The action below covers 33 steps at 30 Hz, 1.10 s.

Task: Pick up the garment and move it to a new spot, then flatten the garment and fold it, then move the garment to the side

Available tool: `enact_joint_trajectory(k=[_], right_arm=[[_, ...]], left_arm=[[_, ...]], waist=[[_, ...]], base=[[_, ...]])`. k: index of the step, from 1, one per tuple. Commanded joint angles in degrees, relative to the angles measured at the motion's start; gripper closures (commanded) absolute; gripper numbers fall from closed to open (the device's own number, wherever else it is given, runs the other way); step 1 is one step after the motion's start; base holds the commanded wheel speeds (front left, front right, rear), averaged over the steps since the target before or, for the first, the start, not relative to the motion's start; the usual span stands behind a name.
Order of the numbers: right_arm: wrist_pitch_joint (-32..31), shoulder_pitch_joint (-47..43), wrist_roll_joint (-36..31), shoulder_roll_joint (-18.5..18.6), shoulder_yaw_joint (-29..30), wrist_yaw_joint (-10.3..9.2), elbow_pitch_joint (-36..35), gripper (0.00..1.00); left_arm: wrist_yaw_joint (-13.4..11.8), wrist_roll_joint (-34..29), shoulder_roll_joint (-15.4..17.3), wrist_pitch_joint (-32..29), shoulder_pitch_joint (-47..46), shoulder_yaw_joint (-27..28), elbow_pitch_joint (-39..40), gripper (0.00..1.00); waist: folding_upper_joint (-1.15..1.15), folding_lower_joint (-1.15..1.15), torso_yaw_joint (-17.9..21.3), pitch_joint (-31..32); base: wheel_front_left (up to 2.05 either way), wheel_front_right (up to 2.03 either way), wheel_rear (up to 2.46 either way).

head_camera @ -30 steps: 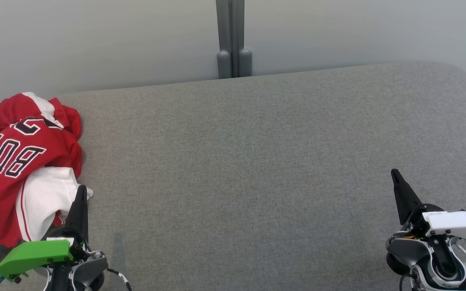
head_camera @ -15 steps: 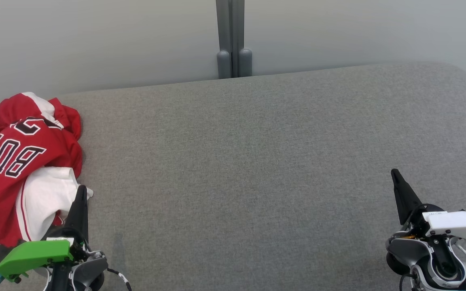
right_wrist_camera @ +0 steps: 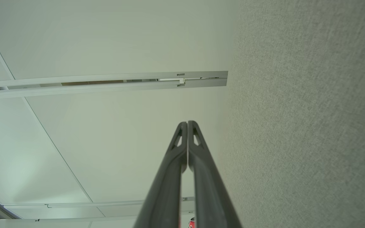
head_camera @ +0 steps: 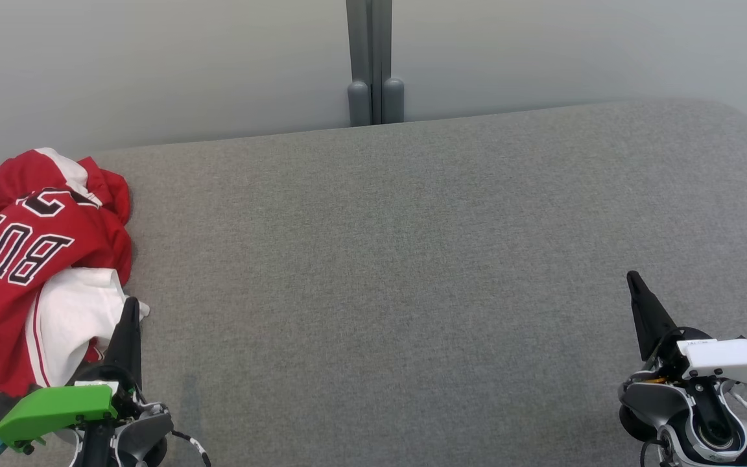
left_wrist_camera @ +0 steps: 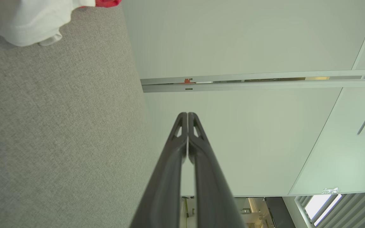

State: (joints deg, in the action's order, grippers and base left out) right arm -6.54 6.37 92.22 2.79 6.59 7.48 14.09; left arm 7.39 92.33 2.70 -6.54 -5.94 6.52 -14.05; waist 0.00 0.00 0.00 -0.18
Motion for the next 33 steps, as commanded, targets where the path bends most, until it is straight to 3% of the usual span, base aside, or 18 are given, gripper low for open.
enact_joint_trajectory(k=[1, 9, 10, 25, 33], right_arm=[[-0.1, -0.5, 0.4, 0.2, 0.0, 0.02, -0.3, 1.00], [-0.1, -0.5, 0.4, 0.2, 0.0, 0.02, -0.3, 1.00], [0.0, 0.0, 0.0, 0.0, 0.0, 0.00, 0.1, 0.00], [3.3, -1.5, -2.3, -0.3, -2.5, -0.01, 1.8, 0.00], [5.4, -1.4, -9.7, -0.3, -3.5, 0.00, 0.3, 0.00]], left_arm=[[0.3, 0.2, 0.4, -0.1, -0.7, 0.1, 0.1, 1.00], [0.3, 0.2, 0.4, -0.1, -0.7, 0.1, 0.1, 1.00], [0.0, 0.0, 0.0, 0.0, 0.0, 0.0, 0.0, 0.00], [-0.1, -3.8, -0.3, 3.4, 2.9, -1.7, 0.4, 0.00], [-1.0, -10.7, -0.2, 5.4, 3.3, -2.2, 2.9, 0.00]], waist=[[0.00, 0.00, 0.0, 0.0], [0.00, 0.00, 0.0, 0.0], [0.00, 0.00, 0.0, 0.0], [0.00, 0.00, 0.0, -0.1], [0.00, 0.00, 0.0, -0.1]], base=[[0.00, 0.00, 0.00], [0.00, 0.00, 0.00], [0.00, 0.00, 0.00], [0.00, 0.00, 0.00], [0.00, 0.00, 0.00]])
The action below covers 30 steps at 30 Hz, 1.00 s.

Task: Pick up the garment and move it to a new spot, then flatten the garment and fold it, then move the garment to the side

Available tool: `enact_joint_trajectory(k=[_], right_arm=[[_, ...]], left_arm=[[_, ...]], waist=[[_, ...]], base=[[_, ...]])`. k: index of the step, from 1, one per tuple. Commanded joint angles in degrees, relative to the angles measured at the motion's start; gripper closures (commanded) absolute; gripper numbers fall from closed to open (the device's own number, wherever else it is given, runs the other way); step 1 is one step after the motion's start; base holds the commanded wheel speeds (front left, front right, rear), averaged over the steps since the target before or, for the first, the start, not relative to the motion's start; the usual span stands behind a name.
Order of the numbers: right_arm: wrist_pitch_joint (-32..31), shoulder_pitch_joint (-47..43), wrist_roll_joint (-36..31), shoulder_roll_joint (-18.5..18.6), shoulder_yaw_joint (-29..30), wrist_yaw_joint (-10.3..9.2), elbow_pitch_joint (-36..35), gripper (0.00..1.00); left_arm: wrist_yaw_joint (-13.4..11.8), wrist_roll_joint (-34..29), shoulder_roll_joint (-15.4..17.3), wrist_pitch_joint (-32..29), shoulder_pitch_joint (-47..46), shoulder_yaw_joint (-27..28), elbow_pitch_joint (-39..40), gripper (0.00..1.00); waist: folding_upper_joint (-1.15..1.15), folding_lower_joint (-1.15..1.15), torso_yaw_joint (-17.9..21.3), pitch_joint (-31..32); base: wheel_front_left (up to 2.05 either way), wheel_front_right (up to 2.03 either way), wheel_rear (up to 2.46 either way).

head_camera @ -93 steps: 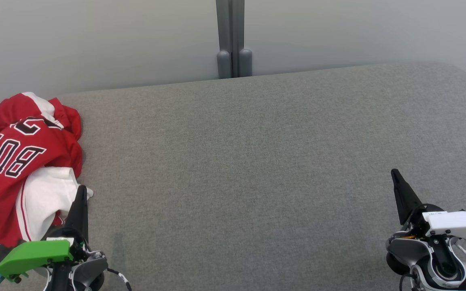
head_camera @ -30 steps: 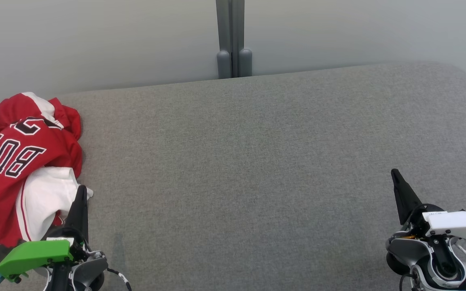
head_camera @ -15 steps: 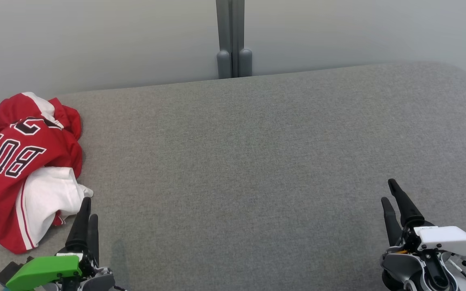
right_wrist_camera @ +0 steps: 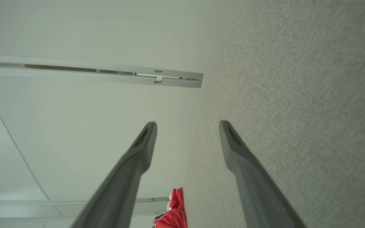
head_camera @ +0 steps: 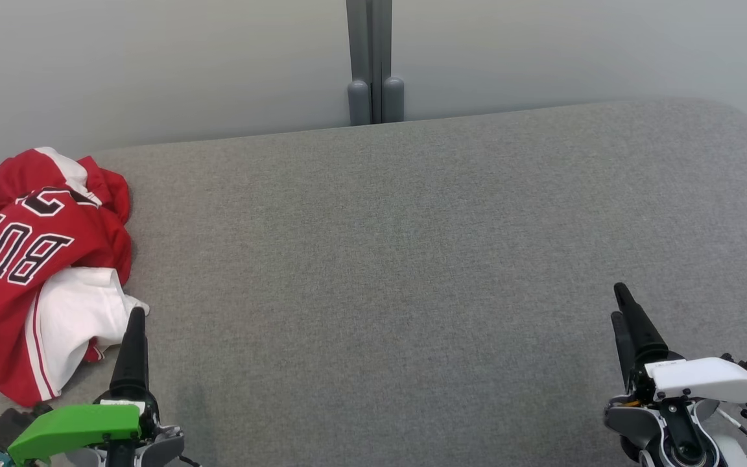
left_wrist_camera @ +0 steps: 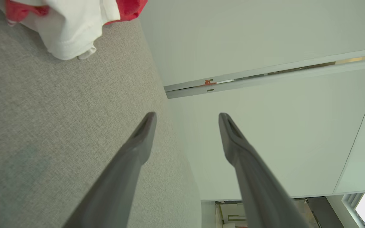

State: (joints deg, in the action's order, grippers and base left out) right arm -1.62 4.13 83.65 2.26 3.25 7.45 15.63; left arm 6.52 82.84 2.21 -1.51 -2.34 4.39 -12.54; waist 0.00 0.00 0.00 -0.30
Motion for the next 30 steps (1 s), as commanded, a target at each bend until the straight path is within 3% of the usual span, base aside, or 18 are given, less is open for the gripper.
enact_joint_trajectory(k=[1, 18, 30], right_arm=[[0.7, 0.8, -2.5, 0.3, -0.4, 0.02, -1.6, 0.00], [4.5, -0.3, -24.8, 0.4, -4.3, 0.02, -5.9, 0.00], [6.8, -0.8, -36.2, 0.5, -6.2, 0.03, -5.8, 0.00]], left_arm=[[-0.4, -2.3, 0.3, 0.6, -0.3, -0.3, 1.8, 0.00], [-3.7, -22.4, 0.4, 4.4, 1.4, -4.7, 6.2, 0.00], [-5.6, -35.7, 0.5, 6.7, 2.8, -7.1, 7.2, 0.00]], waist=[[0.00, 0.00, 0.0, 0.0], [0.00, 0.00, -0.2, -0.4], [0.00, 0.00, -0.2, -0.4]], base=[[0.00, 0.00, 0.00], [0.00, 0.00, 0.00], [0.00, 0.00, 0.00]])
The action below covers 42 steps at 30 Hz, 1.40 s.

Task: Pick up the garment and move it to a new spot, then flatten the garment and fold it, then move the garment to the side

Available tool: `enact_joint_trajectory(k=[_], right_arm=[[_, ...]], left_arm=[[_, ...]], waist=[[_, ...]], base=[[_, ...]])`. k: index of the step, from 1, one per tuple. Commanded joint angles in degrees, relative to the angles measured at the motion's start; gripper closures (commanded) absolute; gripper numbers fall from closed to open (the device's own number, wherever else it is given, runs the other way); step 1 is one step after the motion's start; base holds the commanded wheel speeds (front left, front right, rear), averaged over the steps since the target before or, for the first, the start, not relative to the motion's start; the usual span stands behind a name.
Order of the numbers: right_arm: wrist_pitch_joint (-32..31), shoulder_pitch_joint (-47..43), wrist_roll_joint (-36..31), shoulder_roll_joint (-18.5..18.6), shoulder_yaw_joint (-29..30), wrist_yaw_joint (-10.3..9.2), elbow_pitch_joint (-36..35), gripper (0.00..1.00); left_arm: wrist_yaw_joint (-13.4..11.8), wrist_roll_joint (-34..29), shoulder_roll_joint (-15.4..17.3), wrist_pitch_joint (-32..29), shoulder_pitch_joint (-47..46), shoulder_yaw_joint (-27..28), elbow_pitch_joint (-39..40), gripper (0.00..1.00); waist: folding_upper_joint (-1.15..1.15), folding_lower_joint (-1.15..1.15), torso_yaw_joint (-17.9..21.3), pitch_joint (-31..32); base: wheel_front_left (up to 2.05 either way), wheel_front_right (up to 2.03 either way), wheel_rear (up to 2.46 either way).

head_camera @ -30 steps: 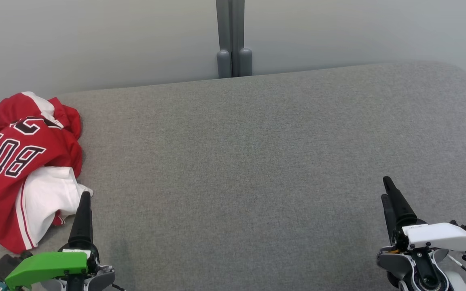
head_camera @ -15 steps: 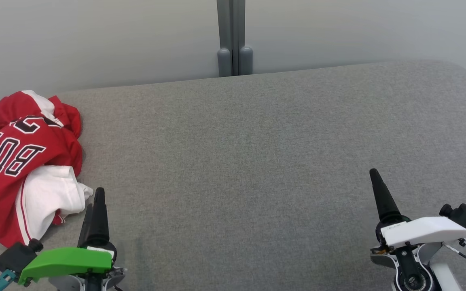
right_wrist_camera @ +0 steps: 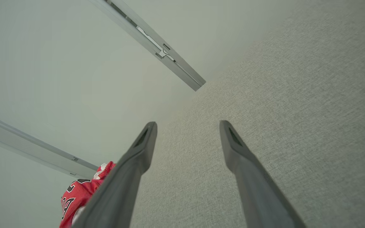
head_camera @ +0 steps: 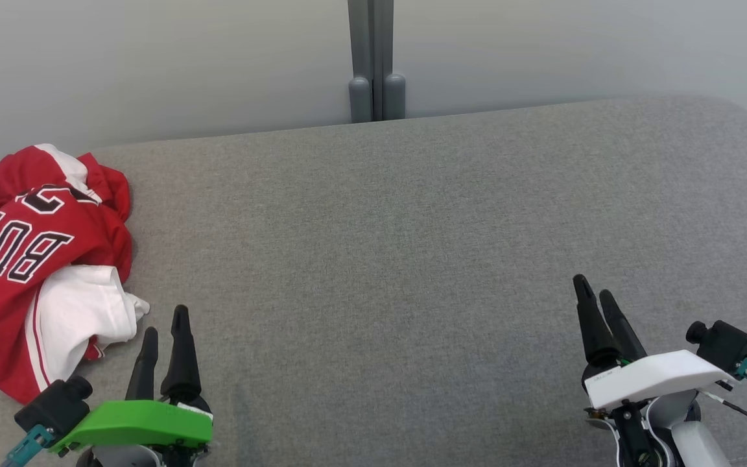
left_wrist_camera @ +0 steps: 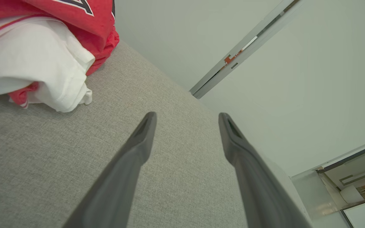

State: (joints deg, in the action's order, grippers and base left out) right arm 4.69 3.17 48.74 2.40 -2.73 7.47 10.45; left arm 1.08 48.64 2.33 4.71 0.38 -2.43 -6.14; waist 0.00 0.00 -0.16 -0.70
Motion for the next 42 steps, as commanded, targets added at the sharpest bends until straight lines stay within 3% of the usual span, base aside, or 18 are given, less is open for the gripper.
enact_joint_trajectory(k=[1, 19, 42], right_arm=[[0.7, 0.1, -2.0, 0.3, -0.3, 0.02, -0.5, 0.00], [3.7, 0.1, -15.3, 0.4, -2.8, 0.02, 0.6, 0.00], [6.8, -0.3, -29.6, 0.5, -3.8, 0.03, 1.4, 0.00]], left_arm=[[-0.3, -2.2, 0.4, 0.7, 0.2, -0.4, 0.8, 0.00], [-1.8, -16.4, 0.5, 3.7, 2.1, -1.4, 1.0, 0.00], [-2.8, -28.6, 0.6, 6.7, 4.5, -1.9, -0.5, 0.00]], waist=[[0.00, 0.00, 0.0, 0.0], [0.00, 0.00, -0.1, 0.0], [0.00, 0.00, -0.1, 0.3]], base=[[0.00, 0.00, 0.00], [0.00, 0.00, 0.00], [0.00, 0.00, 0.00]])
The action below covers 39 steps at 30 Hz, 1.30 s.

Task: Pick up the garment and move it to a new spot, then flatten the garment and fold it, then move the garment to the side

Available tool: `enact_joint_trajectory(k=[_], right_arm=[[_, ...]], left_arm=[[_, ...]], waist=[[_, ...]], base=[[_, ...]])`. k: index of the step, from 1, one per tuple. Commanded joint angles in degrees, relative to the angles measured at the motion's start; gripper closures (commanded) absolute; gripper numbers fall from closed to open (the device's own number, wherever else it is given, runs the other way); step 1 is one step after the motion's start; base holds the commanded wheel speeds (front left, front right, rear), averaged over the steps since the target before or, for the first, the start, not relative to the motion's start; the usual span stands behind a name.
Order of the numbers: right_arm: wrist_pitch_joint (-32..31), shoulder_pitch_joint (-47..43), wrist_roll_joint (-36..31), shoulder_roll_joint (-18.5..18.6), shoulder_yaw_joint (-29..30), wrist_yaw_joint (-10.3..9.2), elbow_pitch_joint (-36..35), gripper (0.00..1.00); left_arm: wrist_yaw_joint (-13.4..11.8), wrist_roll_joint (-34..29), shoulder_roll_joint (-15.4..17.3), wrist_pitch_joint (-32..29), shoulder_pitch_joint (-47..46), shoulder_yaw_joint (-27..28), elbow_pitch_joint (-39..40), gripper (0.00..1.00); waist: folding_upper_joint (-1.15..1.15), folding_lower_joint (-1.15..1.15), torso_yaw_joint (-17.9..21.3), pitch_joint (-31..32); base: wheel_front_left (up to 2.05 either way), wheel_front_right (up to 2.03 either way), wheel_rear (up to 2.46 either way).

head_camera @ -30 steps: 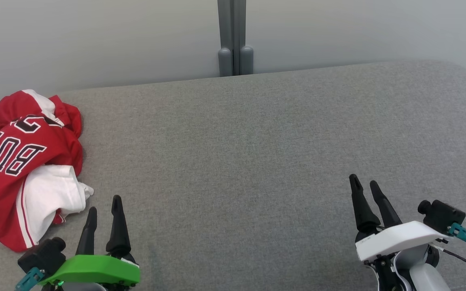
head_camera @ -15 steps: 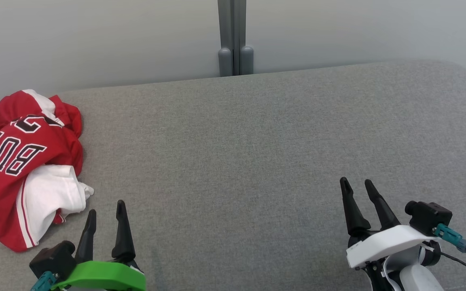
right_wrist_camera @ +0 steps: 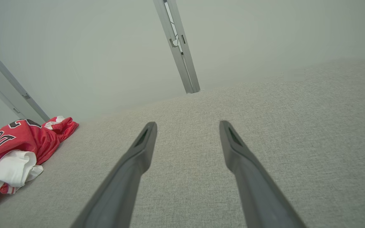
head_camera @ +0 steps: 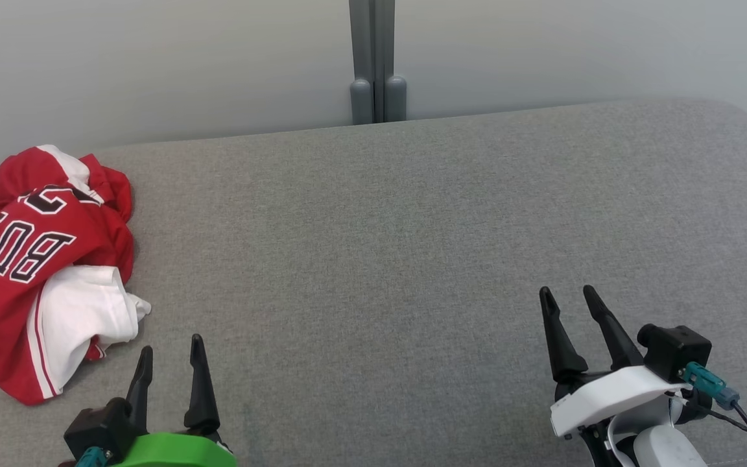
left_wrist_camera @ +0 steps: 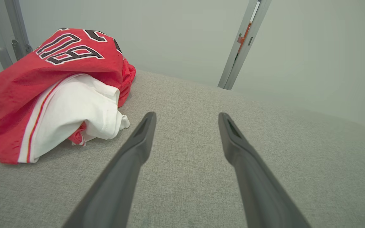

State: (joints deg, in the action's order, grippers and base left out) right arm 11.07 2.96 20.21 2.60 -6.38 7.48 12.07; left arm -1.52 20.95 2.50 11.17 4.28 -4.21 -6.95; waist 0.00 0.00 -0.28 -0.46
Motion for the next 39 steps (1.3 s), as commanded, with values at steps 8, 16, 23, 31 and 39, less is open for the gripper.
enact_joint_trajectory(k=[8, 16, 23, 31, 39], right_arm=[[1.4, -0.3, -5.1, 0.3, -0.4, 0.02, 0.1, 0.00], [2.3, -0.3, -8.9, 0.4, -0.5, 0.02, 0.5, 0.00], [3.0, -0.2, -11.5, 0.4, -0.6, 0.02, 0.9, 0.00], [3.9, -0.1, -14.4, 0.4, -1.2, 0.02, 1.5, 0.00], [4.2, -0.1, -15.4, 0.4, -1.3, 0.01, 1.9, 0.00]], left_arm=[[-0.6, -4.0, 0.5, 1.3, 1.4, 0.0, -0.2, 0.00], [-0.6, -7.2, 0.5, 2.2, 2.3, 0.0, -0.3, 0.00], [-0.3, -9.8, 0.5, 2.9, 2.5, 0.1, -0.7, 0.00], [-0.2, -12.2, 0.6, 3.7, 2.9, 0.4, -1.2, 0.00], [-0.1, -13.3, 0.6, 4.0, 3.0, 0.5, -1.7, 0.00]], waist=[[0.00, 0.00, 0.0, 0.2], [0.00, 0.00, -0.1, 0.3], [0.00, 0.00, -0.2, 0.2], [0.00, 0.00, -0.2, 0.2], [0.00, 0.00, -0.2, 0.2]], base=[[0.00, 0.00, 0.00], [0.00, 0.00, 0.00], [0.00, 0.00, 0.00], [0.00, 0.00, 0.00], [0.00, 0.00, 0.00]])
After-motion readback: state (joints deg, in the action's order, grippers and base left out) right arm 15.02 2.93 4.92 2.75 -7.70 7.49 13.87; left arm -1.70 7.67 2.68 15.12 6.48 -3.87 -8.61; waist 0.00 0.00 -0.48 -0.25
